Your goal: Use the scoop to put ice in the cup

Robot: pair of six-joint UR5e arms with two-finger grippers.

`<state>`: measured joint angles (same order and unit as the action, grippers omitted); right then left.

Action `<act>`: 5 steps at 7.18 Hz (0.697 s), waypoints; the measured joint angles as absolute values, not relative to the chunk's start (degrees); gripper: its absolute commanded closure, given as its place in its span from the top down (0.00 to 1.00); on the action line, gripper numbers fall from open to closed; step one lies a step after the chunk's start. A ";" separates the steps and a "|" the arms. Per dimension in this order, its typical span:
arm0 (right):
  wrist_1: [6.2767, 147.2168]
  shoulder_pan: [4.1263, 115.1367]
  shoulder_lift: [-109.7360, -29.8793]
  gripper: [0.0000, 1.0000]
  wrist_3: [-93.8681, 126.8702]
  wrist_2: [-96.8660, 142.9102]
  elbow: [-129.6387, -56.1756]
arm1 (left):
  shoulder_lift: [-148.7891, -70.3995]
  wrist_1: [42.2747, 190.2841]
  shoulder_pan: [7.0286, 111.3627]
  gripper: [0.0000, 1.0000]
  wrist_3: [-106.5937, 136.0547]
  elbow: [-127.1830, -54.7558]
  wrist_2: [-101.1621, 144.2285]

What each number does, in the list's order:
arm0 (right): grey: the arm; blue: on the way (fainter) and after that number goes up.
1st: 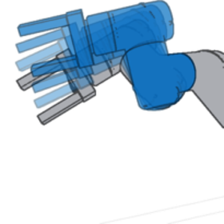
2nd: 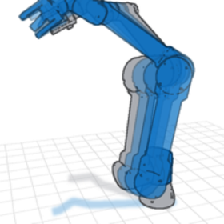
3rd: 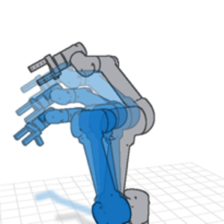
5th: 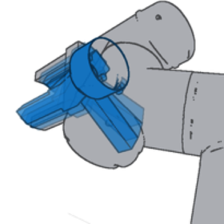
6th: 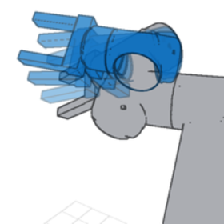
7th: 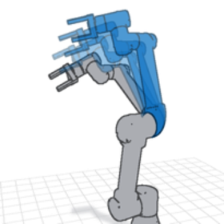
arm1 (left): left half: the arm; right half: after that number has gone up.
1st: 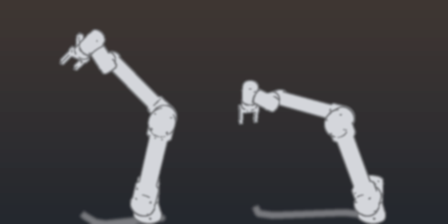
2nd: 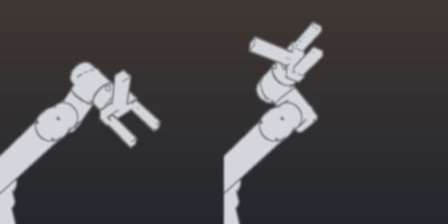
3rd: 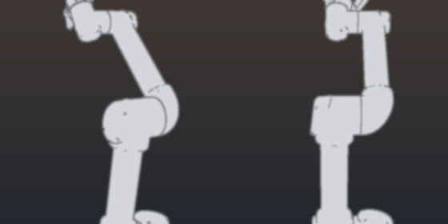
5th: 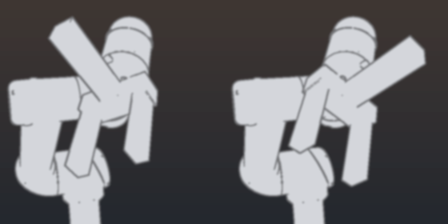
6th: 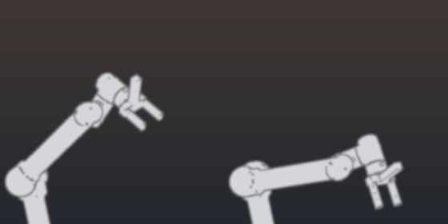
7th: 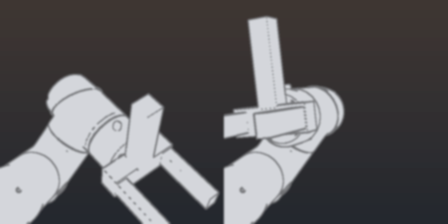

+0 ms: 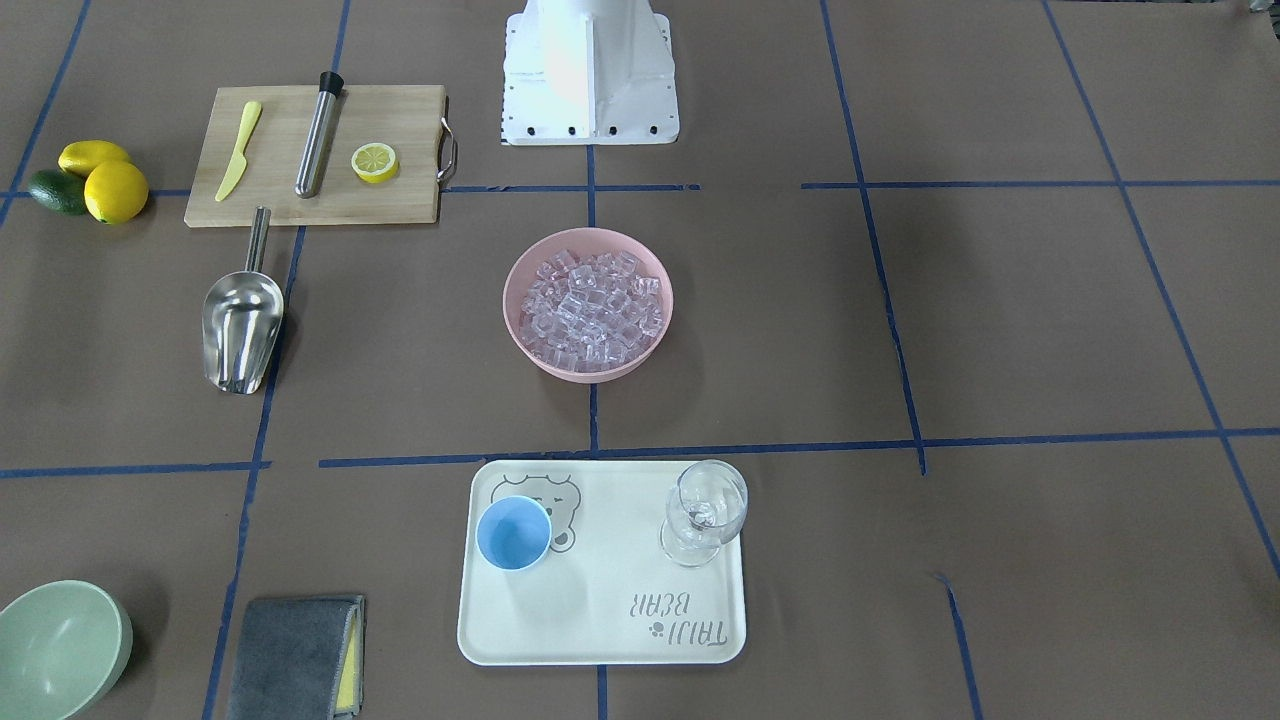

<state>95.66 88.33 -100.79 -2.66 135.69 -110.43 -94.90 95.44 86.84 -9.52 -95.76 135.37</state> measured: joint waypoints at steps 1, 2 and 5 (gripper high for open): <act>95.65 88.33 -100.80 1.00 -2.72 135.75 -110.54 | -95.73 97.61 86.46 1.00 -9.43 -95.23 135.44; 95.68 88.33 -100.81 1.00 -2.77 135.78 -110.60 | -96.75 99.07 85.37 1.00 -9.27 -94.15 136.26; 95.73 88.33 -100.81 1.00 -2.82 136.07 -110.57 | -98.70 103.09 82.28 1.00 -8.23 -93.92 138.60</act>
<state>95.73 88.33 -100.81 -2.82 136.07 -110.57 -98.70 103.09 82.28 -8.23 -93.92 138.60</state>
